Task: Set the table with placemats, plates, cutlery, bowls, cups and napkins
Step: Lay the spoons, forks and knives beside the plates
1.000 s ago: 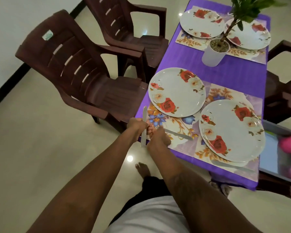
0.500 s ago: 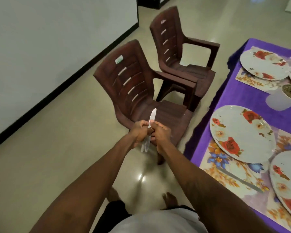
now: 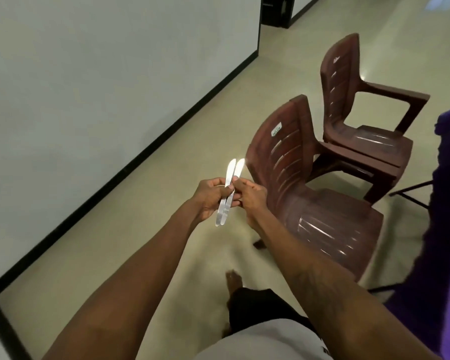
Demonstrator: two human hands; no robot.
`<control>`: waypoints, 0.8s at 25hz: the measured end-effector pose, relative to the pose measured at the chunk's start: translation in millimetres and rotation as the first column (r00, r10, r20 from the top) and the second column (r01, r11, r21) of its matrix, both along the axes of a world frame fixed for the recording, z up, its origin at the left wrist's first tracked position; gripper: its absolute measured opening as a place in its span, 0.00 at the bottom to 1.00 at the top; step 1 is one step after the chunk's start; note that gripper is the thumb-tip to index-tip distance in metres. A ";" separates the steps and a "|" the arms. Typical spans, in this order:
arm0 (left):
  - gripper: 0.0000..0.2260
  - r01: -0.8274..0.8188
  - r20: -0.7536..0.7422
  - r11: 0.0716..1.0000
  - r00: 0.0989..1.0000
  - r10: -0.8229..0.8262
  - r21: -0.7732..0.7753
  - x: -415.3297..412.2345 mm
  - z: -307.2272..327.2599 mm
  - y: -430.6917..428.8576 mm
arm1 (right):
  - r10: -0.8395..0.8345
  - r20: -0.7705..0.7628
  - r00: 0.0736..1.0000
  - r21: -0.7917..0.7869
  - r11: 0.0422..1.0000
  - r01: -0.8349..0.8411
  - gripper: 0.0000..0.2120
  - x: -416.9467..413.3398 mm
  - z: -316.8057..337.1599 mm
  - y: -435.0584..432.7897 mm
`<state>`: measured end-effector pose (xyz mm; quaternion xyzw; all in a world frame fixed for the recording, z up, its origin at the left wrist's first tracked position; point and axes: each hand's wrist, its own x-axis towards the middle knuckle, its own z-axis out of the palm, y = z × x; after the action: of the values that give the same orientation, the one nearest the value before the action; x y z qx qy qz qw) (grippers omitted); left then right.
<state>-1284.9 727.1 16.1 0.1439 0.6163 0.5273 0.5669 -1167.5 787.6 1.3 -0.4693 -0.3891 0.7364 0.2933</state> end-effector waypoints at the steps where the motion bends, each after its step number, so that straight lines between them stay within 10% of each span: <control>1: 0.10 0.001 -0.001 1.000 1.000 -0.001 0.000 -19.6 -1.0 11.3 | 0.000 0.004 1.000 0.015 1.000 0.000 0.08 -19.0 -0.8 12.8; 20: 0.09 0.461 -0.158 0.884 0.870 -0.468 -0.081 -297.1 -11.3 455.1 | -0.389 0.028 0.921 -0.093 0.916 0.390 0.10 -279.2 -20.0 402.2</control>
<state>-1582.0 1182.2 4.8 0.3215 0.6209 0.3487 0.6242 -1446.8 1189.8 -18.7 -0.5541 -0.2531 0.6794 0.4090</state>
